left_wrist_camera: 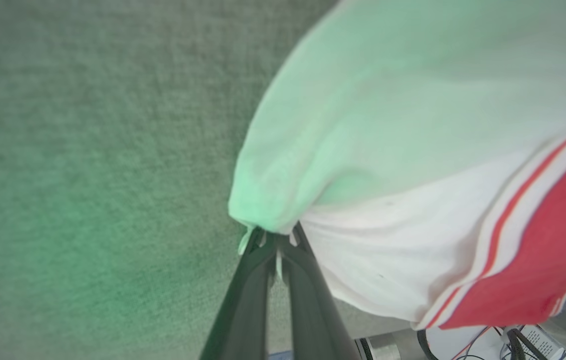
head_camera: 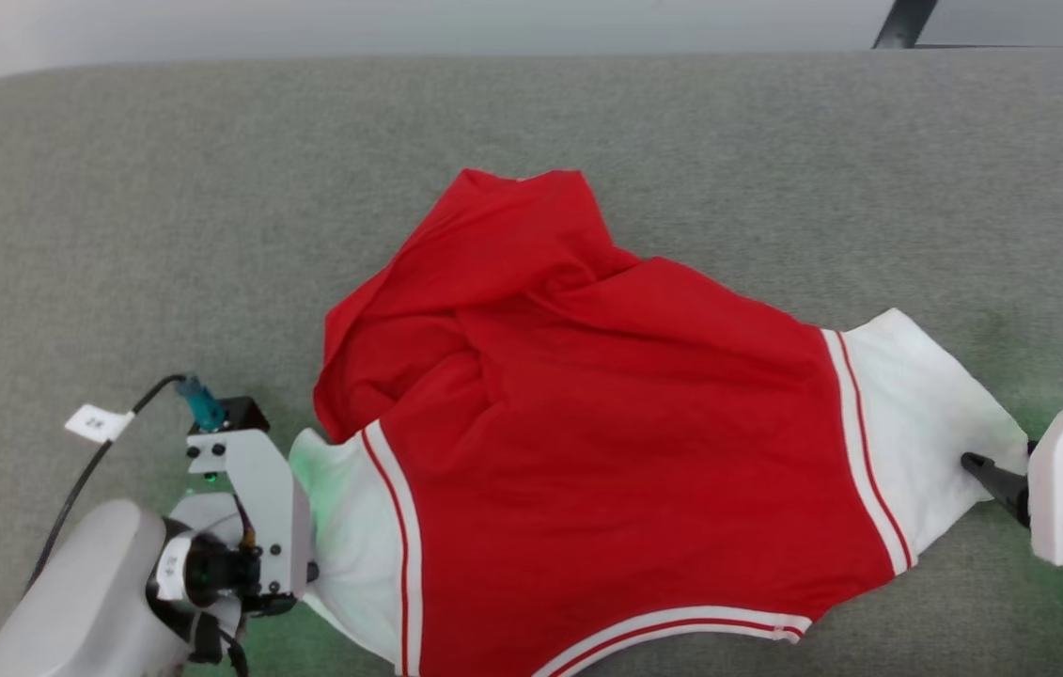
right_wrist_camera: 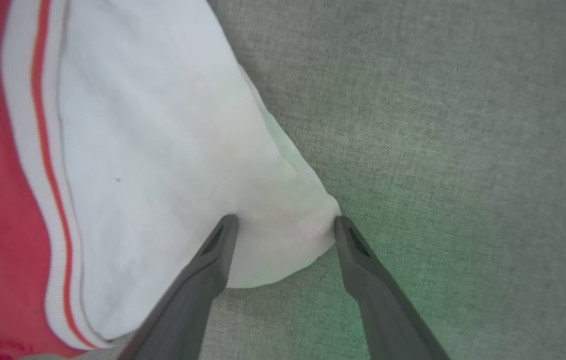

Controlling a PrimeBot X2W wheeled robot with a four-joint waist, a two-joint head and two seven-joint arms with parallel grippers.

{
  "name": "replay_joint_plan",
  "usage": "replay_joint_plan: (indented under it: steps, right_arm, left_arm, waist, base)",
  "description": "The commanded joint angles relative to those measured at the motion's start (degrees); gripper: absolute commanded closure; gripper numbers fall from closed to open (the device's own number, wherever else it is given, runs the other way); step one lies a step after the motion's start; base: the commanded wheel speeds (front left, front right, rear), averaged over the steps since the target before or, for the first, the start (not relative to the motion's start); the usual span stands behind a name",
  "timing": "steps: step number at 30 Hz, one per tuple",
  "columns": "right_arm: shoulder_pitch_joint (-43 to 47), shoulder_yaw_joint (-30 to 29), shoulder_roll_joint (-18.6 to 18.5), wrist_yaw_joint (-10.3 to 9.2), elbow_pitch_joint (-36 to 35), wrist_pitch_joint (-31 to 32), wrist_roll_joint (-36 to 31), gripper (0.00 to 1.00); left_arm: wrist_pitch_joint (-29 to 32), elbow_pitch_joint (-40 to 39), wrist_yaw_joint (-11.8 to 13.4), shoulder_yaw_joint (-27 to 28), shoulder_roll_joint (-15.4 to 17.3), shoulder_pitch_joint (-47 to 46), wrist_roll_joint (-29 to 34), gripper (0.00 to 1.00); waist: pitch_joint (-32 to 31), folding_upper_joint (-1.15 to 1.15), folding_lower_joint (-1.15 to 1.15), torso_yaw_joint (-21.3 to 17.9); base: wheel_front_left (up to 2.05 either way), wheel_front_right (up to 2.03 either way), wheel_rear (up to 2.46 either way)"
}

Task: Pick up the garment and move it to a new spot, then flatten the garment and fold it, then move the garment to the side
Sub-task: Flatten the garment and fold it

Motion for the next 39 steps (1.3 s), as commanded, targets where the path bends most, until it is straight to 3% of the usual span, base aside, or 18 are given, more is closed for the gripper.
replay_joint_plan:
  steps: [1,3,4,5,14,19,23,31,39]
  right_arm:
    - [-0.8,0.9,0.3,-0.06,1.4,0.2,0.7,0.00]
    - [-1.2,2.3,0.4,-0.06,3.9,0.8,1.1,0.02]
    - [-1.3,3.0,0.3,-0.06,4.8,1.3,1.6,0.67]
    - [-1.5,3.7,0.3,-0.06,5.8,1.8,2.1,1.00]
    - [-4.2,6.4,-2.0,-0.06,7.1,3.6,6.8,1.00]
    - [-6.6,6.0,-2.1,-0.04,4.5,3.9,11.6,1.00]
    - [-8.7,4.8,-1.8,-0.05,2.0,3.0,15.0,1.00]
    - [-14.5,3.3,1.4,-0.05,0.4,0.4,16.3,1.00]
    - [-21.7,3.2,5.8,-0.05,1.7,-3.7,13.5,1.00]
  left_arm:
    - [-5.2,2.4,-0.2,-1.8,-4.8,-0.4,0.9,1.00]
    - [-5.7,2.9,-0.2,-1.9,-4.9,-1.0,1.0,1.00]
    - [-5.9,3.2,-0.1,-1.9,-5.0,-1.2,1.1,1.00]
    - [-6.2,3.4,-0.1,-1.8,-5.0,-1.5,1.1,1.00]
    - [-7.5,3.9,1.6,0.4,-4.3,-4.6,0.6,1.00]
    - [-5.7,2.5,2.2,1.8,-2.5,-8.6,0.7,1.00]
    - [-0.8,1.1,2.6,1.1,0.5,-9.3,1.4,1.00]
    - [2.3,-0.9,2.9,0.7,2.7,-15.7,2.8,1.00]
    - [0.0,1.0,1.4,-0.2,3.5,-23.4,6.2,1.00]
  waist:
    - [1.0,0.00,0.00,1.0]
    - [1.5,0.00,0.00,1.3]
    - [1.6,0.00,0.00,1.4]
    - [1.7,0.00,0.00,1.5]
    - [0.1,0.00,0.00,1.2]
    - [-2.4,0.00,0.00,0.8]
    - [-5.8,0.00,0.00,0.3]
    - [-11.8,0.00,0.00,-0.4]
    - [-16.5,0.00,0.00,-1.0]
  base:
    - [0.00,0.00,0.00]
    - [0.00,0.00,0.00]
    - [0.00,0.00,0.00]
    - [0.00,0.00,0.00]
    - [0.00,0.00,0.00]
    - [0.00,0.00,0.00]
    - [0.00,0.00,0.00]
    - [0.00,0.00,0.00]
    - [0.00,0.00,0.00]
